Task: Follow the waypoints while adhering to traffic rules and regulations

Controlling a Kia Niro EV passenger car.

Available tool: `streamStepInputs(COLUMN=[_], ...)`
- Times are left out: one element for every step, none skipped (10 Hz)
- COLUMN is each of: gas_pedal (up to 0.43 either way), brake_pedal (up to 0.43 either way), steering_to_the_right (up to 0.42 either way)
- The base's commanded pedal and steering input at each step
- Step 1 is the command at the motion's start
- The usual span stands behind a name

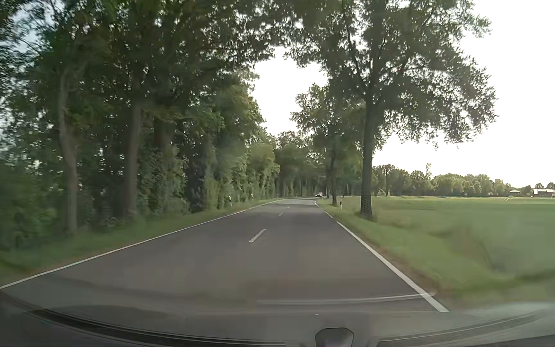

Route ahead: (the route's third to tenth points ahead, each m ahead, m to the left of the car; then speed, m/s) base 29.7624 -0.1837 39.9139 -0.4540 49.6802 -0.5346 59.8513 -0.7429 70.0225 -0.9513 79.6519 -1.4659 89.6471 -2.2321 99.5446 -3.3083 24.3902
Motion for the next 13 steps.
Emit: streamStepInputs(gas_pedal=[0.500, 0.500, 0.500, 0.500, 0.500, 0.500, 0.500, 0.500, 0.480, 0.469, 0.409, 0.370, 0.358], brake_pedal=[0.006, 0.006, 0.006, 0.006, 0.006, 0.006, 0.006, 0.006, 0.006, 0.006, 0.006, 0.006, 0.006], steering_to_the_right=[0.003, 0.004, 0.004, 0.004, 0.004, 0.004, 0.004, 0.004, 0.004, 0.004, 0.004, 0.004, 0.004])
